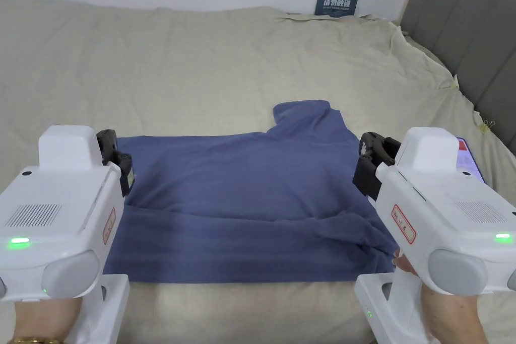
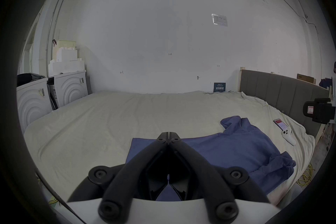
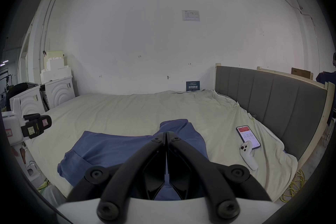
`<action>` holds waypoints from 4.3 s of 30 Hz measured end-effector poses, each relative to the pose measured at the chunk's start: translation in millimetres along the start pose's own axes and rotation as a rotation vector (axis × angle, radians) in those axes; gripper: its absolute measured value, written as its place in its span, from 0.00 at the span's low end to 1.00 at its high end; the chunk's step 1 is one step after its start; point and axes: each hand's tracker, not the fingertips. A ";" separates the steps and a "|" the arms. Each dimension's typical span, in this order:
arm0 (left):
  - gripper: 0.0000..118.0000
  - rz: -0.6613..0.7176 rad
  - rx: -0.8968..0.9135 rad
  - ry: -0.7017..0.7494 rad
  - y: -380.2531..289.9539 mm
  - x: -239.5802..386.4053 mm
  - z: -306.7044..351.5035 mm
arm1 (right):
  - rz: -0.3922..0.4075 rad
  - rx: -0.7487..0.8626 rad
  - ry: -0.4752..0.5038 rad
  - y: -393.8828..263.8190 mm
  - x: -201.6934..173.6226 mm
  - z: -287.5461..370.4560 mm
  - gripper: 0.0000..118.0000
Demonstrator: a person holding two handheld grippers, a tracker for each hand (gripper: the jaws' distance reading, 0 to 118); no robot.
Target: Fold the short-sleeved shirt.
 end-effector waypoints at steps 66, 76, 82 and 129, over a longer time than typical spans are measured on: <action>0.00 0.043 -0.221 0.125 21.0 -25.4 -125.1 | -0.116 -0.842 -0.124 3.9 97.2 -385.0 0.04; 1.00 0.088 -0.485 0.066 61.4 -83.5 -218.3 | -0.091 -0.795 -0.108 17.2 86.5 -362.2 0.04; 1.00 0.078 -0.715 -0.013 56.2 -113.3 -303.8 | -0.078 -0.779 -0.102 26.5 81.5 -353.9 0.04; 0.00 0.190 -0.617 -0.015 58.4 -142.2 -251.9 | -0.147 -0.605 -0.051 68.0 89.5 -259.2 0.04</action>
